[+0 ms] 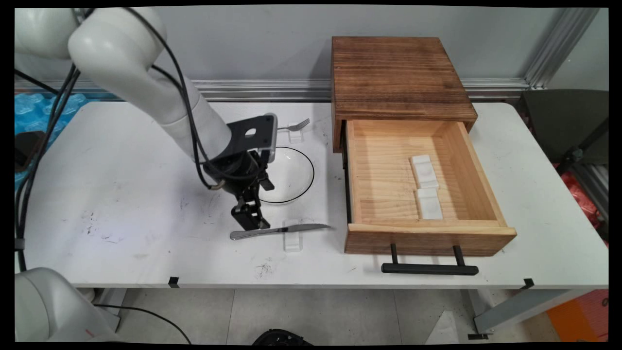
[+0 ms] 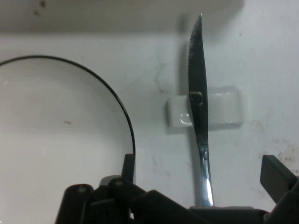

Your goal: Pick up the knife from the right of the white plate

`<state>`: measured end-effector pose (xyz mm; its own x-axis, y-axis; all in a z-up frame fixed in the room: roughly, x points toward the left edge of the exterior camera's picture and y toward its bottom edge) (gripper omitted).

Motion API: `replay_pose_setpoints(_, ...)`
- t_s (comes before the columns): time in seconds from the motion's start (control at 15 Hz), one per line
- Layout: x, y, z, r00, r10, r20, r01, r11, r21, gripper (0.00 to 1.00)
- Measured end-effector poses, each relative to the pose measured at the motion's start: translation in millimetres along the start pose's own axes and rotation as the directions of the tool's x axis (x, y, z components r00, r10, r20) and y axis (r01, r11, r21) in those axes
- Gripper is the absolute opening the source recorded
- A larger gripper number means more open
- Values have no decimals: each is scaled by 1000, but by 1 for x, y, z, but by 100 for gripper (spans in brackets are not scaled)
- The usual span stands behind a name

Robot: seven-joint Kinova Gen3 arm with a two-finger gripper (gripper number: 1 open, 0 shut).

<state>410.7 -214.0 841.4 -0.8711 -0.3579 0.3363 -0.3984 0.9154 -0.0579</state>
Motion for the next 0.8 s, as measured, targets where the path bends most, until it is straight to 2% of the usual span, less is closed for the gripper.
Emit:
replay_pose_setpoints(0.4, -10, 17, 15, 1000, -16, 9, 15, 1000, 24, 100)
replay_pose_setpoints(0.8, -15, 21, 28, 1000, 1, 0, -1, 1000, 25, 100)
